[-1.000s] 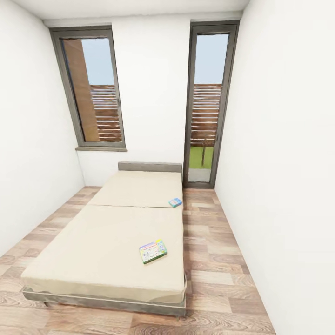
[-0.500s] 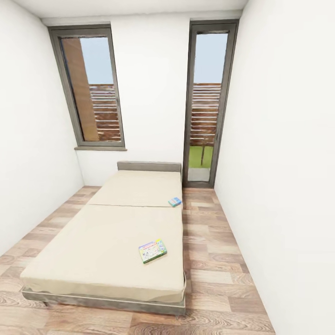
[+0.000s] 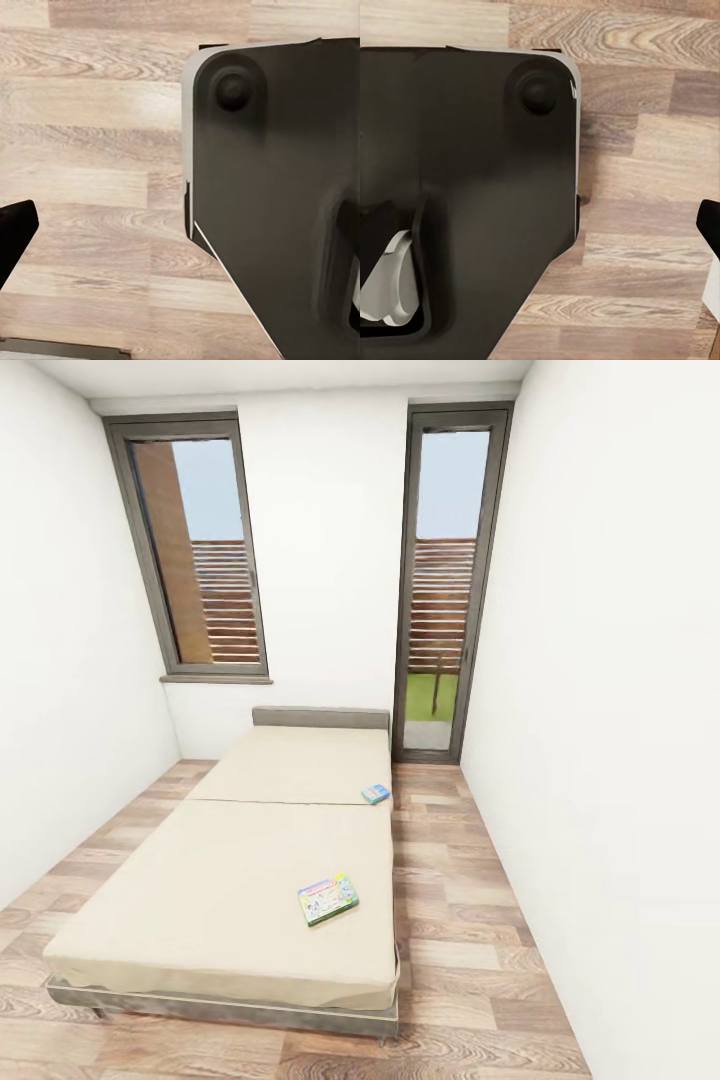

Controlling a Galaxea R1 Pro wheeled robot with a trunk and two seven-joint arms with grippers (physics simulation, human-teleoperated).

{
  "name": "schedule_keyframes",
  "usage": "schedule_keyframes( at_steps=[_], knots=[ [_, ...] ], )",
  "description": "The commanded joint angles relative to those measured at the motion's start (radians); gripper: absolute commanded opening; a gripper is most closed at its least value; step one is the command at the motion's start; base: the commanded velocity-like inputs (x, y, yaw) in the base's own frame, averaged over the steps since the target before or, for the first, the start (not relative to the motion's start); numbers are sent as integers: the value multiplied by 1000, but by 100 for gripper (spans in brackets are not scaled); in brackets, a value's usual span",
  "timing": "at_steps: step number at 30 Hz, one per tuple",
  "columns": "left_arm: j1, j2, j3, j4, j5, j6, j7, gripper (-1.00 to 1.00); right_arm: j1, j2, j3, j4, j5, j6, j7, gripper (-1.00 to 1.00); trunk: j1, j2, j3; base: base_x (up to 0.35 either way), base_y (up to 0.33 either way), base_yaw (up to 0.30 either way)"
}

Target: Put all the toys in the child's room - the three board games (two on the bed and one on the table), the two jigsaw puzzles on the table, and the tennis ball on the table - inside the toy box on the table in the child's room.

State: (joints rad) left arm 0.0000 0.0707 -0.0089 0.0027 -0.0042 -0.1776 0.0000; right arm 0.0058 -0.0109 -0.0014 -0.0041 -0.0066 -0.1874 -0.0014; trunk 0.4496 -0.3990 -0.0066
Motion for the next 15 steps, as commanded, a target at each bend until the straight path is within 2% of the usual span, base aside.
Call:
schedule_keyframes(
  at_steps=[1, 15],
  knots=[
    [0, 0, -1, 0, 0, -3, 0, 100, 0, 0, -1, 0, -1, -3, 0, 100, 0, -1, -1, 0, 0, 0],
    [0, -2, 0, 0, -1, -3, 0, 100, 0, 12, -3, 0, -3, -3, 0, 100, 0, -1, -1, 0, 0, -13]
  ],
)
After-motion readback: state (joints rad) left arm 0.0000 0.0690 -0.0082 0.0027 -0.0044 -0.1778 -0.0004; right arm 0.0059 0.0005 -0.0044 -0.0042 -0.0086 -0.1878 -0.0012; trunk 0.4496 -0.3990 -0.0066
